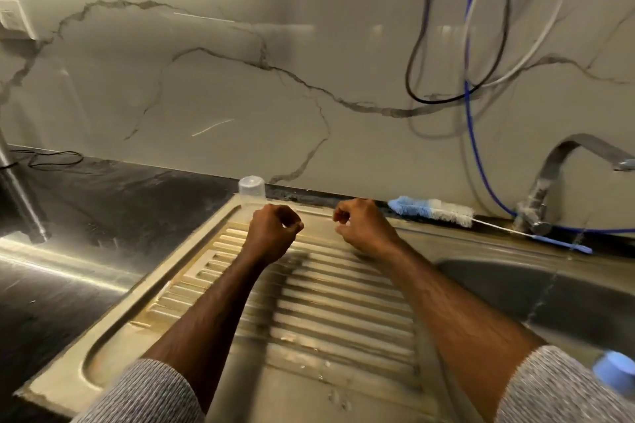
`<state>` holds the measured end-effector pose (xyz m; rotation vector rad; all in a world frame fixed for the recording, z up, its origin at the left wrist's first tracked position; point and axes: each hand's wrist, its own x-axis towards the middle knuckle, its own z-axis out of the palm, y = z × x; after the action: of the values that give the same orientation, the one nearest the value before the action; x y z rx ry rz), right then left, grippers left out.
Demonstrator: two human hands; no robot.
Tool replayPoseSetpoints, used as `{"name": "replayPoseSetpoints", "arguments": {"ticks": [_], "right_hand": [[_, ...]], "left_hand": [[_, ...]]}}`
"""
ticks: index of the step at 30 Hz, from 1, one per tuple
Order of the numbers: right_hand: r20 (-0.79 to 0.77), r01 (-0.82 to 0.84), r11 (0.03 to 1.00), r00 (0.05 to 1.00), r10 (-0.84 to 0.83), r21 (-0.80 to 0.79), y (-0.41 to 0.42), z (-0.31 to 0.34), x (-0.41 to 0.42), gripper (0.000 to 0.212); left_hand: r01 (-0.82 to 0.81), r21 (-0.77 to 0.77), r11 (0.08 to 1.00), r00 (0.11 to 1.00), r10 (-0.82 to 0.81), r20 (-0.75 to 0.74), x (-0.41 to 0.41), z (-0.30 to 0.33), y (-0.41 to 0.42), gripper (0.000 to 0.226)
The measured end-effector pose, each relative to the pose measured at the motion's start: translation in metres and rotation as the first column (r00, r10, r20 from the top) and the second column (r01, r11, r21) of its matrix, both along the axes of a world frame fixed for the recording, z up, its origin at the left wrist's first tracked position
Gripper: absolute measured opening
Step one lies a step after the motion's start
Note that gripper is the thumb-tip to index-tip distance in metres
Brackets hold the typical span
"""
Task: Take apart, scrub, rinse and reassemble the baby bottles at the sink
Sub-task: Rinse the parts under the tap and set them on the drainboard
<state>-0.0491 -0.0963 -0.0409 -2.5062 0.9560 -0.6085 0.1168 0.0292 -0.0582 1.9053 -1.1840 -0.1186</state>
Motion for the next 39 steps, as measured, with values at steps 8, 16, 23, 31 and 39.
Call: {"name": "replayPoseSetpoints", "arguments": {"ticks": [8,16,23,31,39], "right_hand": [[-0.111,0.237,0.97,0.967,-0.229,0.058,-0.024,-0.029,-0.207,0.011],[-0.284,0.522,0.833,0.84,-0.463,0.183,-0.052,-0.093,-0.366,0.02],[-0.571,0.469,0.882,0.738,-0.36,0.051,-0.076,-0.12,-0.358,0.04],[-0.404,0.451,0.879,0.841,-0.361,0.155,-0.085,-0.14,-0.335,0.02],[0.159,0.209,0.596,0.848,-0.505,0.775,-0.059,-0.101,-0.313,0.021]], "left_hand": [[0.328,-0.038,0.944,0.945,-0.328,0.012,-0.178,-0.01,-0.074,0.007],[0.564,0.137,0.814,0.825,-0.563,-0.048,-0.331,-0.049,-0.136,0.006],[0.445,0.142,0.884,0.894,-0.427,-0.138,-0.325,-0.071,-0.163,0.009],[0.415,0.101,0.904,0.9,-0.392,-0.19,-0.321,-0.085,-0.168,0.011],[0.572,0.218,0.79,0.82,-0.558,-0.129,-0.325,-0.089,-0.168,0.028]]}}
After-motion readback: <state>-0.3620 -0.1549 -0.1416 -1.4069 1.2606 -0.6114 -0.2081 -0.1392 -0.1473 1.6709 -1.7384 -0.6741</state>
